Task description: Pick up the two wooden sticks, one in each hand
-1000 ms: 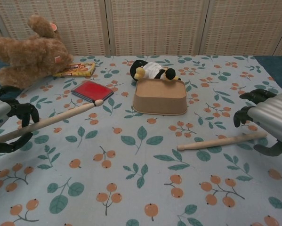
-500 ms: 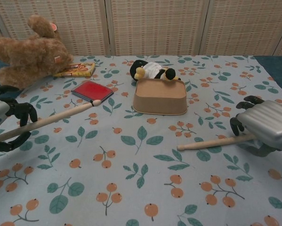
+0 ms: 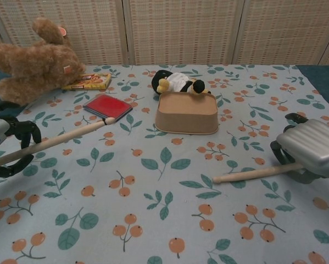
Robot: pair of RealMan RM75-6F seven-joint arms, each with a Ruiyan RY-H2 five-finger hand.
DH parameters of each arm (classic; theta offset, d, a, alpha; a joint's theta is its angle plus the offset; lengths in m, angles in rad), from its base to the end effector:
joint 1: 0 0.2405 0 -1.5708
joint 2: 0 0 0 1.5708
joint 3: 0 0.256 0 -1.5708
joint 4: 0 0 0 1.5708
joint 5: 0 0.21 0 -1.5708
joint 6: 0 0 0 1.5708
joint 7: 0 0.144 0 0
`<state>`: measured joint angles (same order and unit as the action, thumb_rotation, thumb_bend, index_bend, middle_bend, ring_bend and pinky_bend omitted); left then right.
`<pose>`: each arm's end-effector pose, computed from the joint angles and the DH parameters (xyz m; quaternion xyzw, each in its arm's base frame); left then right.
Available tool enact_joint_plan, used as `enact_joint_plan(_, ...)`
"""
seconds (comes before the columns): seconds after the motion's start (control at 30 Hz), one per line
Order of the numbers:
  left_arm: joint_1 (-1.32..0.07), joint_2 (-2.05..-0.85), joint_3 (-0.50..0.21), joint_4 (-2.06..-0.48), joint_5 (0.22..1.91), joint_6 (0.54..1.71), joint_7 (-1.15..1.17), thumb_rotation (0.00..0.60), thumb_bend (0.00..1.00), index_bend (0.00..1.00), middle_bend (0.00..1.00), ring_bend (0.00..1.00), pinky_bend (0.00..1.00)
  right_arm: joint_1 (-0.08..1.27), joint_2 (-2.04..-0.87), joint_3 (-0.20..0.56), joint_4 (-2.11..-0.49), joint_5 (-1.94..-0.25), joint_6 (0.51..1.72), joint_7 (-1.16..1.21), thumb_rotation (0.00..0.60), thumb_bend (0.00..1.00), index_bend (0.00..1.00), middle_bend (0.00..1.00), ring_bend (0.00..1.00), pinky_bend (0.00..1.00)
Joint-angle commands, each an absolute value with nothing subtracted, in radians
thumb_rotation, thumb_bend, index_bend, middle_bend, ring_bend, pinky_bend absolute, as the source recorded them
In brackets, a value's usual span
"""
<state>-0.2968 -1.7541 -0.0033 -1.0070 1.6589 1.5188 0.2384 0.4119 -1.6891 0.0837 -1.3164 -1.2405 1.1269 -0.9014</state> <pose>-0.2647 0.2314 -0.0123 -0.7020 -0.2146 -0.4139 0.5384 -0.2487 -0.2655 -0.0422 0.7814 -0.2149 0.1702 0.5605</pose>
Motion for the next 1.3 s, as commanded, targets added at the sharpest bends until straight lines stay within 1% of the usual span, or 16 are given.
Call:
enact_joint_plan(0.03, -0.297, -1.754, -0.004, -1.006, 1.657, 1.518, 0.239, 0.600, 0.56, 0.79, 0.80, 0.44, 0.15, 0.415, -1.689, 0.078, -1.316, -1.227, 1.118, -0.912, 0.600, 0.27, 0.62, 0.55, 0.29, 0.00)
enact_joint_plan(0.2, -0.297, -1.753, -0.005, -1.005, 1.656, 1.519, 0.242, 0.600, 0.56, 0.79, 0.80, 0.44, 0.15, 0.421, -1.689, 0.070, -1.313, -1.224, 1.115, -0.905, 0.600, 0.28, 0.64, 0.57, 0.30, 0.01)
enact_joint_plan(0.3, -0.296, -1.752, -0.006, -1.007, 1.656, 1.522, 0.243, 0.600, 0.56, 0.79, 0.80, 0.44, 0.15, 0.423, -1.686, 0.066, -1.316, -1.236, 1.123, -0.889, 0.600, 0.31, 0.71, 0.62, 0.34, 0.02)
enact_joint_plan(0.4, -0.296, -1.746, -0.008, -1.015, 1.654, 1.523, 0.239, 0.600, 0.56, 0.79, 0.80, 0.44, 0.15, 0.420, -1.676, 0.060, -1.328, -1.257, 1.141, -0.860, 0.600, 0.34, 0.80, 0.68, 0.38, 0.04)
enact_joint_plan(0.47, -0.297, -1.737, -0.012, -1.029, 1.647, 1.517, 0.224, 0.600, 0.56, 0.79, 0.80, 0.44, 0.15, 0.417, -1.664, 0.055, -1.343, -1.279, 1.156, -0.829, 0.600, 0.35, 0.87, 0.73, 0.44, 0.07)
enact_joint_plan(0.6, -0.301, -1.700, -0.023, -1.087, 1.613, 1.480, 0.154, 0.600, 0.56, 0.79, 0.80, 0.46, 0.15, 0.408, -1.630, 0.044, -1.391, -1.327, 1.184, -0.750, 0.600, 0.37, 0.95, 0.78, 0.47, 0.11)
enact_joint_plan(0.77, -0.310, -1.665, -0.031, -1.159, 1.603, 1.460, 0.136, 0.600, 0.56, 0.79, 0.81, 0.46, 0.15, 0.405, -1.592, 0.042, -1.450, -1.406, 1.239, -0.669, 0.600, 0.37, 0.96, 0.79, 0.49, 0.12)
enact_joint_plan(0.9, -0.326, -1.647, -0.030, -1.233, 1.613, 1.443, 0.138, 0.600, 0.56, 0.79, 0.81, 0.46, 0.16, 0.412, -1.567, 0.057, -1.515, -1.431, 1.253, -0.622, 0.600, 0.37, 0.96, 0.79, 0.49, 0.12)
enact_joint_plan(1.13, -0.373, -1.651, -0.063, -1.376, 1.597, 1.384, 0.224, 0.600, 0.56, 0.79, 0.81, 0.47, 0.18, 0.452, -1.554, 0.101, -1.621, -1.416, 1.216, -0.614, 0.600, 0.37, 0.96, 0.79, 0.49, 0.13)
enact_joint_plan(1.3, -0.384, -1.668, -0.073, -1.468, 1.600, 1.383, 0.315, 0.600, 0.56, 0.79, 0.81, 0.47, 0.19, 0.480, -1.563, 0.128, -1.652, -1.397, 1.189, -0.602, 0.600, 0.37, 0.96, 0.79, 0.49, 0.13)
